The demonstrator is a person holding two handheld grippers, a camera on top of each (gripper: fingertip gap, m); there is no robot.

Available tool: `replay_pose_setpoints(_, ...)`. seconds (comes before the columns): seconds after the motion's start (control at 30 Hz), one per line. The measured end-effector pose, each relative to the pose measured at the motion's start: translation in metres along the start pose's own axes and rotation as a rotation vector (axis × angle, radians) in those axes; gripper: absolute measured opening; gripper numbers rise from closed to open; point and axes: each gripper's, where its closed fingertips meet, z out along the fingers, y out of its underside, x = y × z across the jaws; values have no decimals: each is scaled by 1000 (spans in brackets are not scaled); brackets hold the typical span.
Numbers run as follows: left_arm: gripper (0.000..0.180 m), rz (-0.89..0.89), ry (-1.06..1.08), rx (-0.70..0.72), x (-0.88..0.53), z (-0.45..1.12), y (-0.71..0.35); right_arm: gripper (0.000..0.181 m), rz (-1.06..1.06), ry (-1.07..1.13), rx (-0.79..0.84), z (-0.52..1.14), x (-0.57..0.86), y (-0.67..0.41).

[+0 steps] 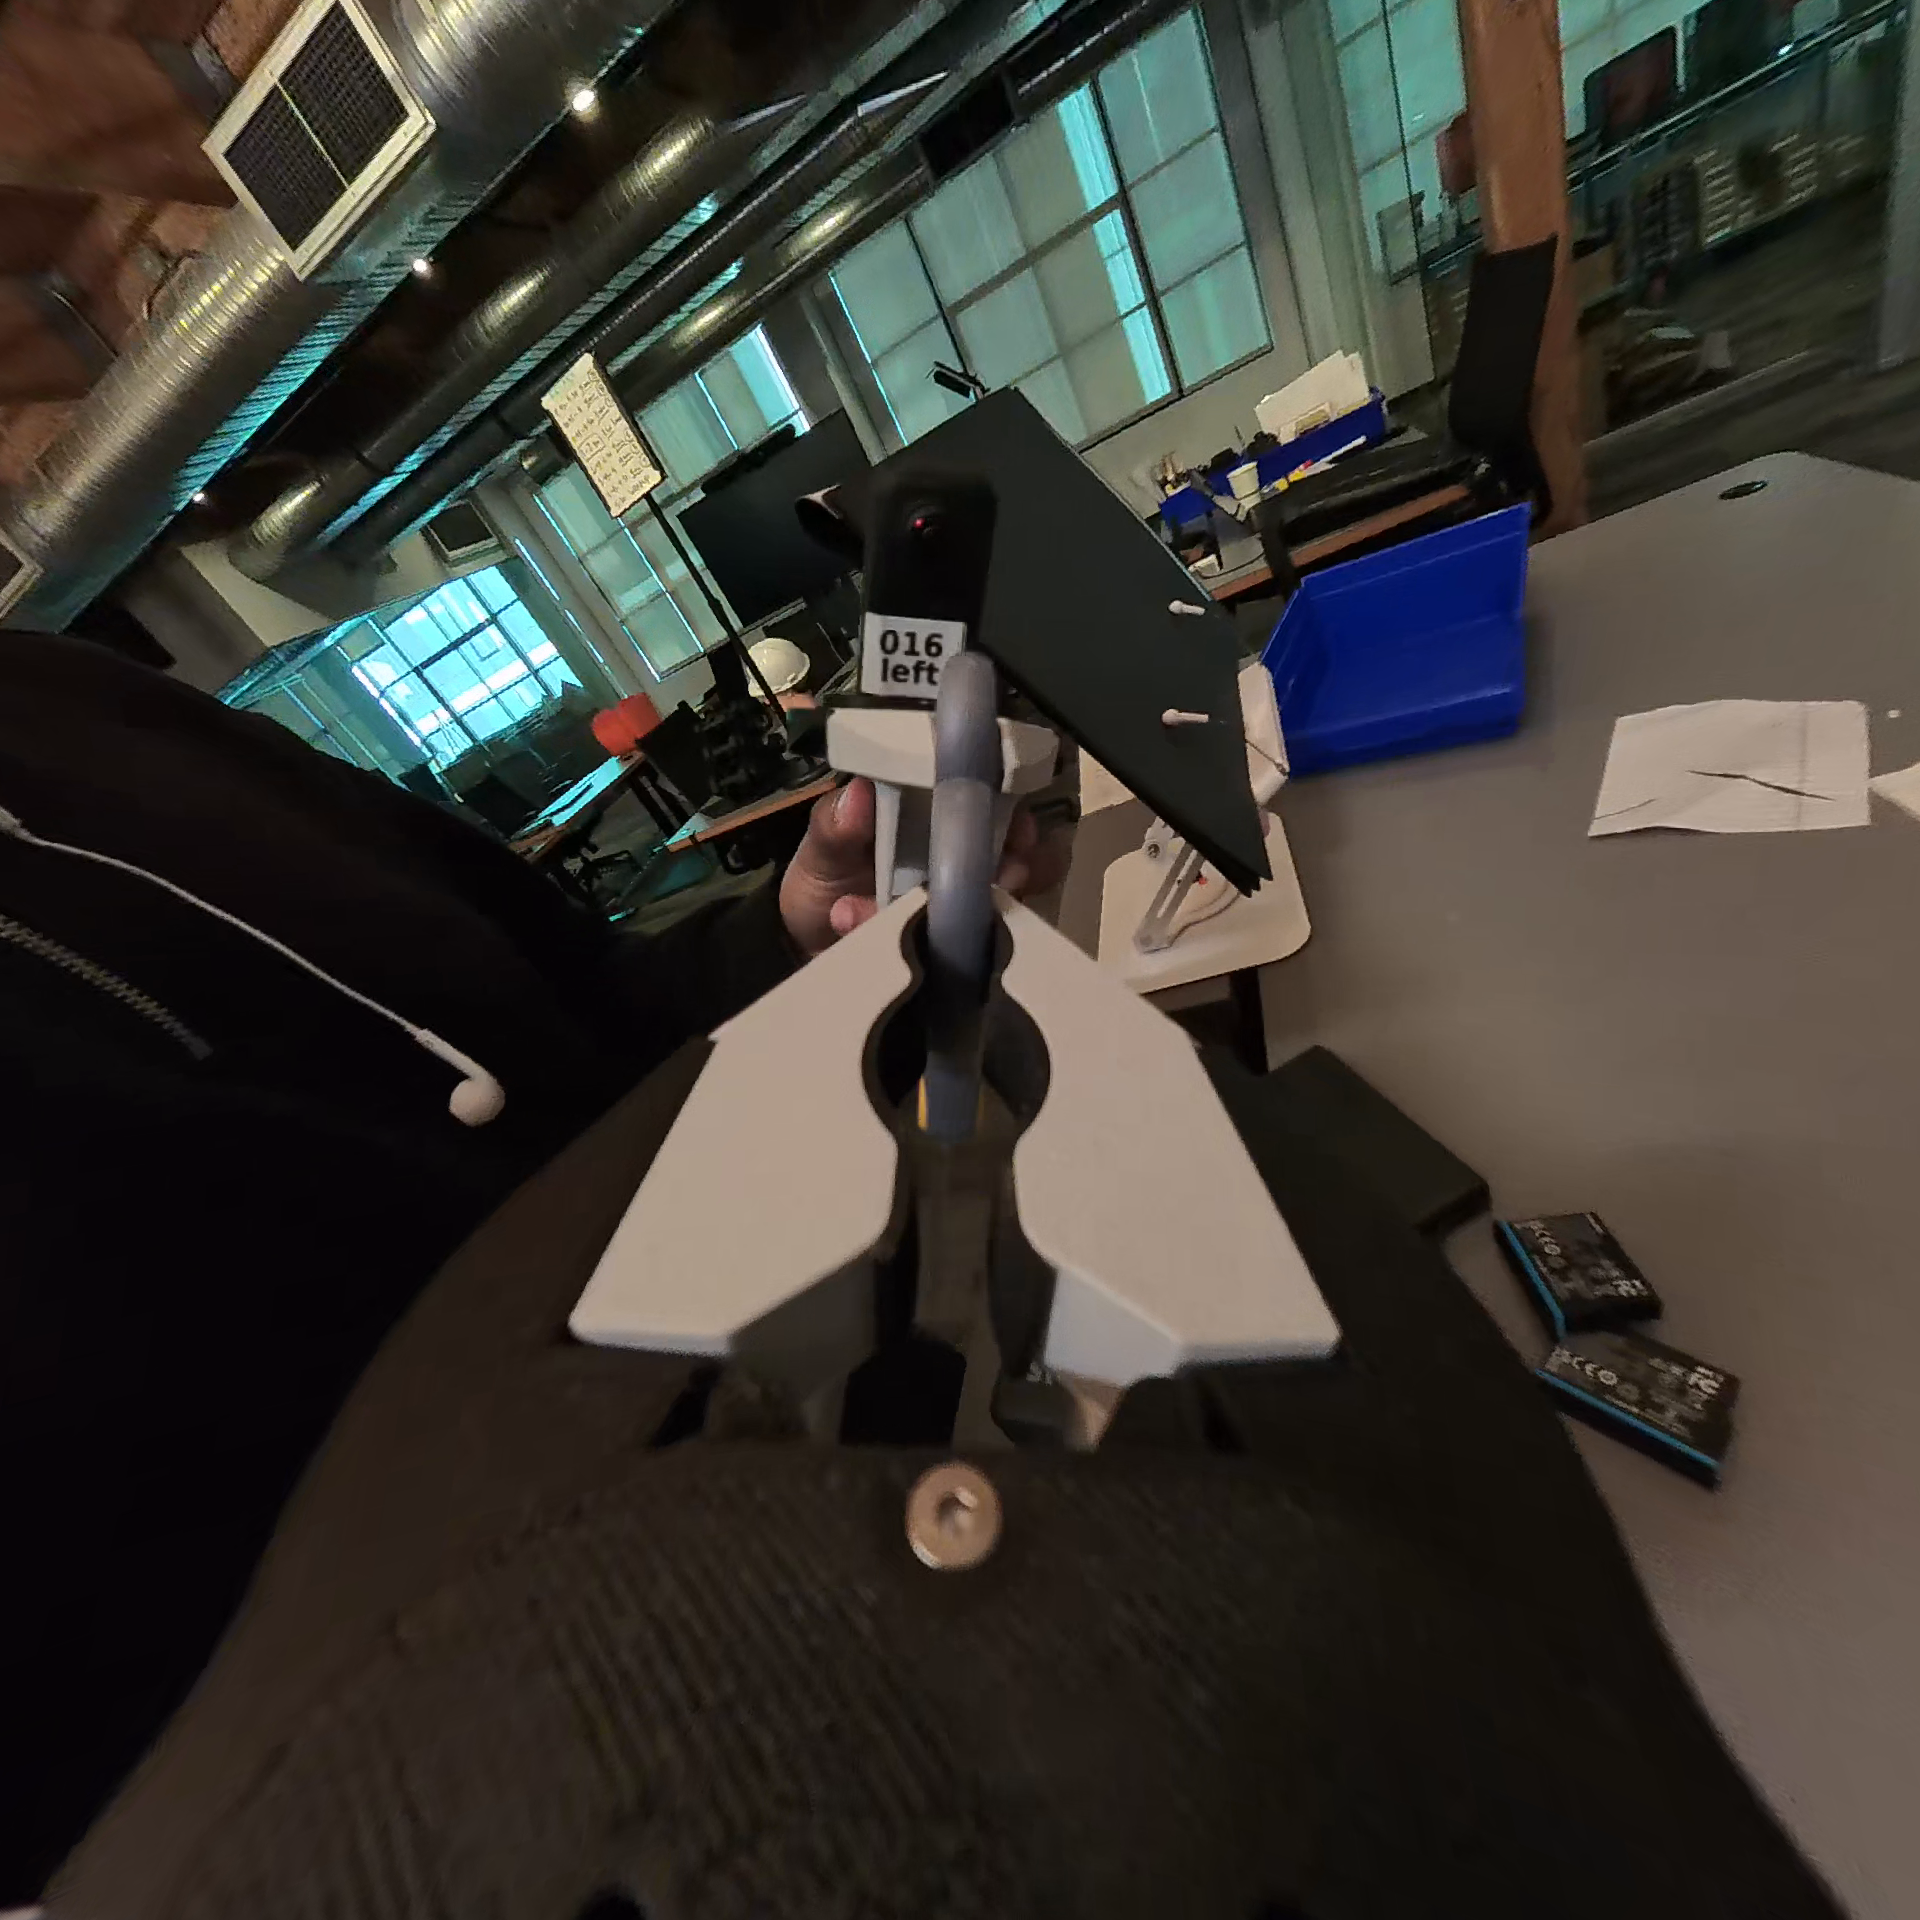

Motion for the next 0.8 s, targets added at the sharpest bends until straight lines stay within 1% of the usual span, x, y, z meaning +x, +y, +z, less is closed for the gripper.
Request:
replay_pose_setpoints(0.07, 7, 29, -9, -14, 2, 0, 3, 3, -10, -6, 2, -4, -2, -2)
replay_pose_setpoints(0.1, 7, 29, -13, 13, 3, -4, -1, 3, -8, -6, 34, -9, -3, -8)
replay_pose_setpoints(0.17, 7, -6, -11, 79, 1, -18, -13, 3, 13, 5, 150, -31, 0, -26)
replay_pose_setpoints(0.23, 6, -19, -35, 85, -7, -27, -13, 2, 29, 20, 227, -51, 7, -38)
replay_pose_setpoints(0.3, 7, -23, -51, 63, -9, -23, -4, 1, 20, 35, 192, -48, 10, -36)
replay_pose_setpoints(0.37, 7, -51, -26, 70, -10, -15, -4, 3, -7, 34, 86, -29, 7, -21)
replay_pose_setpoints(0.43, 7, -27, -38, 18, -13, 0, 3, 3, -41, 66, -33, -5, 9, -2)
replay_pose_setpoints(0.47, 9, -4, -58, -5, -17, 3, 7, 2, -54, 88, -50, -1, 12, 2)
replay_pose_setpoints(0.5, 7, -3, -57, 9, -20, 3, 4, 2, -48, 80, -47, -1, 12, 1)
replay_pose_setpoints(0.57, 7, -20, -35, -10, -17, 5, 7, 2, -24, 57, -35, -5, 12, -1)
replay_pose_setpoints(0.63, 7, -5, -48, 11, -17, 0, 3, 3, -13, 53, 27, -18, 12, -11)
replay_pose_setpoints(0.7, 6, -33, -53, 61, -21, -12, -6, 2, 18, 54, 154, -41, 15, -30)
replay_pose_setpoints(0.73, 6, -42, -58, 63, -24, -17, -6, 1, 32, 54, 198, -52, 17, -35)
replay_pose_setpoints(0.8, 8, -47, -70, 48, -27, -16, -1, 0, 30, 75, 200, -58, 21, -36)
